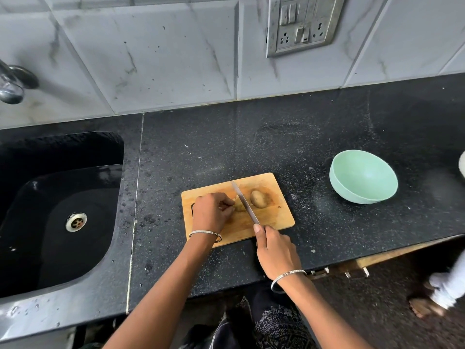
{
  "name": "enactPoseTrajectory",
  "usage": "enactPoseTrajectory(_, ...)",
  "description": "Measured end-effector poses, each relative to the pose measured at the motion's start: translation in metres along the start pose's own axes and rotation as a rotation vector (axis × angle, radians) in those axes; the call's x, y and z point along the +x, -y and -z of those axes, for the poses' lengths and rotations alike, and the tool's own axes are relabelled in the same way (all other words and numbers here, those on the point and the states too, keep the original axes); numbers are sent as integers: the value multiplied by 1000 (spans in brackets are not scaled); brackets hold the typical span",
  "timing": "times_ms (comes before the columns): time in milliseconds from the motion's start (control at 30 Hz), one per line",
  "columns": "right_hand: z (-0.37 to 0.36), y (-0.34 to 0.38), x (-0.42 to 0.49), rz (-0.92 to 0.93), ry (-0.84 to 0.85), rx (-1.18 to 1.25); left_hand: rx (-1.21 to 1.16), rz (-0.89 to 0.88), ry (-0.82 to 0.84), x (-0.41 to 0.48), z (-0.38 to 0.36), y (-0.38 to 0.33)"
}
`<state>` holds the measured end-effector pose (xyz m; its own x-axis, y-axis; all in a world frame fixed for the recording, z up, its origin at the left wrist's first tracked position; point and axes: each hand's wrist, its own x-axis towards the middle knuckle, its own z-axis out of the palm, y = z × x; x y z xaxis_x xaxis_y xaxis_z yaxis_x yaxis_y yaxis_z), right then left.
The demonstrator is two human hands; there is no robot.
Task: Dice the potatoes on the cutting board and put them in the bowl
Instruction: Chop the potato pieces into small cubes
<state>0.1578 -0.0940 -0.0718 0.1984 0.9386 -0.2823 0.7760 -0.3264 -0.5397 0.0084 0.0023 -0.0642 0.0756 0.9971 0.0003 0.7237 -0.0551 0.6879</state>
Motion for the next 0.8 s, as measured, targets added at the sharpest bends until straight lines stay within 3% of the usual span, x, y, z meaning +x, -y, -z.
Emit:
enactPoseTrajectory(367,1,2,0,6,15,16,-59,4,20,0,0,-6)
enactPoseTrajectory(800,2,-1,2,16,2,27,55,11,70,6,2,-18)
